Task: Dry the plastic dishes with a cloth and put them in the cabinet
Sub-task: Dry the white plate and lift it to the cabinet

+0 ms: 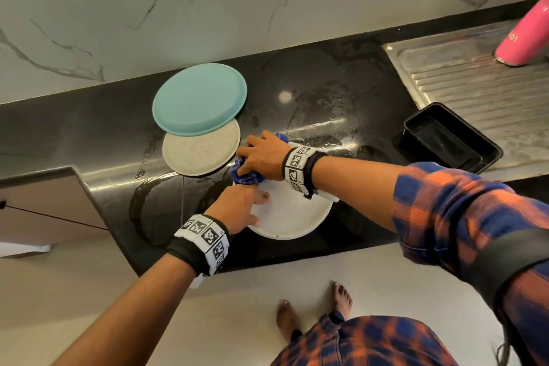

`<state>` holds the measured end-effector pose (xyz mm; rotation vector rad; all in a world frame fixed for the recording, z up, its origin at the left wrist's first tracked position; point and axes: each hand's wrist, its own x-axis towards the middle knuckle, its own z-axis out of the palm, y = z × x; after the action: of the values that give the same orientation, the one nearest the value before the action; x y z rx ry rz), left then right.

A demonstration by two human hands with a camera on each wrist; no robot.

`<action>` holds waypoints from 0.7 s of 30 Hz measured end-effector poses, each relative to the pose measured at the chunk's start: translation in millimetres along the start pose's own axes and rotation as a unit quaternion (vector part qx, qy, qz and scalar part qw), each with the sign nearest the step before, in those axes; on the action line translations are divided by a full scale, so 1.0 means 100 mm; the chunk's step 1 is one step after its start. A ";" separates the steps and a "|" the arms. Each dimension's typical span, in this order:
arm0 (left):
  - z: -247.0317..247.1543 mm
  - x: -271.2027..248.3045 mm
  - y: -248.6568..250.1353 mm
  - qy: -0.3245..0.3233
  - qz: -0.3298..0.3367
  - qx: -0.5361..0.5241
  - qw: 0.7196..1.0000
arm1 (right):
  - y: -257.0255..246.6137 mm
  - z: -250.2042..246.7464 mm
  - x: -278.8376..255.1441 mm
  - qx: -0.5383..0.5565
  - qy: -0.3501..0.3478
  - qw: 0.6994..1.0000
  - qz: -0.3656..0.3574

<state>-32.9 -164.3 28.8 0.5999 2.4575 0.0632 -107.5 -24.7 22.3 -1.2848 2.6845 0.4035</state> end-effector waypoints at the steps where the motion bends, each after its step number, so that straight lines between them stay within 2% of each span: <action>1: 0.00 0.00 0.00 -0.005 0.002 0.009 1.000 | 0.03 0.00 -0.03 -0.002 -0.001 1.000 0.015; 6: -0.01 0.02 0.02 -0.032 0.015 0.062 0.997 | 0.39 0.00 -0.39 -0.001 -0.055 0.984 0.168; 10: 0.02 0.02 0.04 -0.029 0.019 0.073 0.997 | 0.39 0.05 -0.79 0.027 -0.097 0.966 0.239; 16: 0.01 0.03 0.06 -0.030 0.031 0.058 0.997 | -0.23 0.06 -1.42 0.136 -0.152 0.935 0.290; 21: 0.02 0.07 0.06 -0.021 0.035 0.077 0.996 | -0.80 -0.12 -1.47 0.236 -0.147 0.926 0.256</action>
<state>-34.8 -156.0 24.3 0.7462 2.4152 -0.1102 47.0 32.8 54.8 -0.3531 2.5887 -0.0164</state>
